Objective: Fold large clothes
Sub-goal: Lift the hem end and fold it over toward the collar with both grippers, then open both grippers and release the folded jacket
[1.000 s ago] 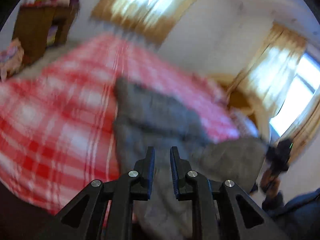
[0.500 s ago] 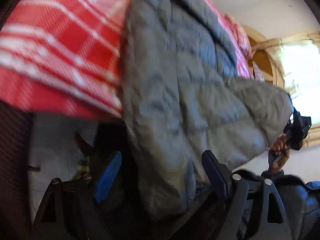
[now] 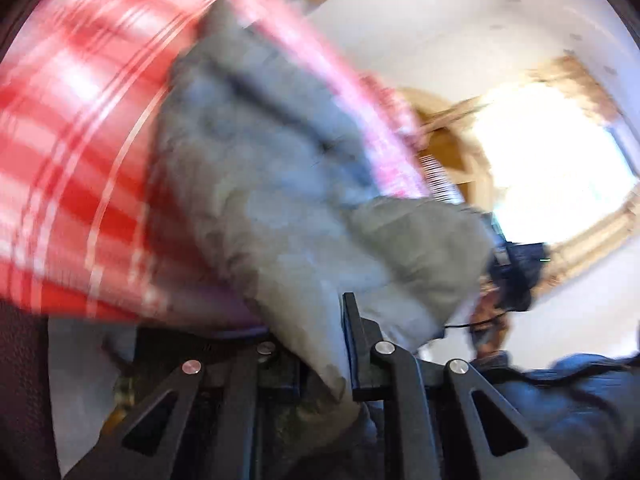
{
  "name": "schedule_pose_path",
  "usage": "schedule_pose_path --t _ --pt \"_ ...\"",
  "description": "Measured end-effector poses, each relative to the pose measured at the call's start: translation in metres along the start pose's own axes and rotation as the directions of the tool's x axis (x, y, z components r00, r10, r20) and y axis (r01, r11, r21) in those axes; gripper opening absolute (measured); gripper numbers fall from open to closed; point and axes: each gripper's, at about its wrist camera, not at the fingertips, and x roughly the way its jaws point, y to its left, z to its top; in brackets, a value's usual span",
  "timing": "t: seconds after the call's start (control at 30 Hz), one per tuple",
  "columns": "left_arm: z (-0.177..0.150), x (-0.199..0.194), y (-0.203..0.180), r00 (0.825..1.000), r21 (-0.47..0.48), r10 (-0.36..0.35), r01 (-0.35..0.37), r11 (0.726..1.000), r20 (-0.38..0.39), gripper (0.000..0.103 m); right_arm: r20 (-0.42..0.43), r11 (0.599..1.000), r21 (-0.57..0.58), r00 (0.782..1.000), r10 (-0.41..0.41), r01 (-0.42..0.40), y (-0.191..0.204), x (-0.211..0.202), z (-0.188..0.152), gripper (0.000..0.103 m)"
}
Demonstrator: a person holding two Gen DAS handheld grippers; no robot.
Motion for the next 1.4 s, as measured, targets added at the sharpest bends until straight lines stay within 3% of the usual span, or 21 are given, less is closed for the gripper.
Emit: schedule_pose_path --t 0.07,0.17,0.3,0.4,0.5,0.6,0.7,0.83,0.93,0.97,1.03,1.07,1.1,1.13,1.2,1.23,1.3,1.37,1.4 --pt "0.013 -0.021 -0.027 0.997 0.073 -0.065 0.062 0.995 0.052 0.016 0.028 1.000 -0.008 1.000 0.012 -0.012 0.005 -0.007 0.006 0.012" --pt "0.037 -0.044 -0.048 0.987 0.130 -0.105 0.088 0.988 0.125 0.016 0.085 1.000 -0.003 0.996 0.026 -0.025 0.007 -0.017 0.022 0.012" --pt "0.077 -0.053 -0.047 0.974 0.143 -0.124 0.098 0.985 0.191 0.016 0.121 1.000 0.004 0.993 0.000 -0.001 0.000 -0.002 0.046 0.012" --pt "0.124 -0.042 -0.036 0.966 0.100 -0.100 0.078 0.992 0.238 0.016 0.119 0.999 0.003 0.992 -0.038 0.038 -0.011 0.035 0.072 0.012" --pt "0.173 -0.023 -0.014 0.955 0.051 -0.027 0.012 0.999 0.296 0.016 0.108 0.996 -0.011 0.990 -0.089 0.091 -0.023 0.080 0.098 0.012" --pt "0.225 -0.004 0.021 0.933 -0.054 0.056 -0.039 0.998 0.355 0.016 0.089 0.990 0.014 0.986 -0.141 0.140 -0.043 0.130 0.120 0.012" --pt "0.270 0.029 0.050 0.912 -0.104 0.175 -0.147 0.984 0.370 0.016 0.066 0.979 0.040 0.977 -0.202 0.200 -0.066 0.179 0.134 0.012" --pt "0.316 0.080 0.083 0.888 -0.138 0.299 -0.267 0.954 0.349 0.016 0.010 0.952 0.036 0.952 -0.305 0.304 -0.096 0.254 0.138 0.012" --pt "0.341 0.114 0.113 0.867 -0.168 0.381 -0.344 0.924 0.322 0.016 -0.034 0.923 0.021 0.923 -0.383 0.384 -0.120 0.302 0.130 0.012" --pt "0.347 0.124 0.125 0.867 -0.186 0.393 -0.351 0.918 0.305 0.016 -0.050 0.911 0.012 0.910 -0.412 0.413 -0.128 0.317 0.124 0.013" --pt "0.354 0.138 0.146 0.881 -0.227 0.386 -0.331 0.916 0.274 0.017 -0.086 0.889 0.015 0.886 -0.456 0.459 -0.142 0.339 0.114 0.018" --pt "0.357 0.142 0.160 0.899 -0.256 0.349 -0.283 0.924 0.266 0.017 -0.109 0.884 0.029 0.880 -0.461 0.467 -0.152 0.347 0.110 0.029" --pt "0.358 0.142 0.168 0.912 -0.280 0.313 -0.237 0.930 0.266 0.019 -0.121 0.879 0.052 0.876 -0.466 0.475 -0.161 0.352 0.106 0.049" --pt "0.360 0.142 0.179 0.926 -0.310 0.263 -0.175 0.935 0.272 0.022 -0.122 0.874 0.070 0.874 -0.470 0.480 -0.168 0.353 0.103 0.059" --pt "0.361 0.137 0.185 0.937 -0.328 0.202 -0.103 0.939 0.283 0.029 -0.117 0.859 0.146 0.871 -0.477 0.490 -0.188 0.348 0.094 0.097" --pt "0.362 0.133 0.189 0.941 -0.333 0.171 -0.068 0.940 0.291 0.034 -0.120 0.856 0.182 0.875 -0.468 0.483 -0.192 0.346 0.092 0.103" --pt "0.363 0.122 0.195 0.945 -0.355 0.118 -0.003 0.935 0.304 0.047 -0.135 0.852 0.257 0.890 -0.436 0.457 -0.205 0.344 0.088 0.103" --pt "0.365 0.104 0.200 0.934 -0.385 0.089 0.055 0.921 0.346 0.066 -0.146 0.850 0.285 0.897 -0.417 0.442 -0.208 0.341 0.087 0.103" --pt "0.367 0.090 0.199 0.916 -0.390 0.107 0.057 0.919 0.387 0.080 -0.141 0.852 0.283 0.898 -0.417 0.441 -0.206 0.338 0.088 0.103"
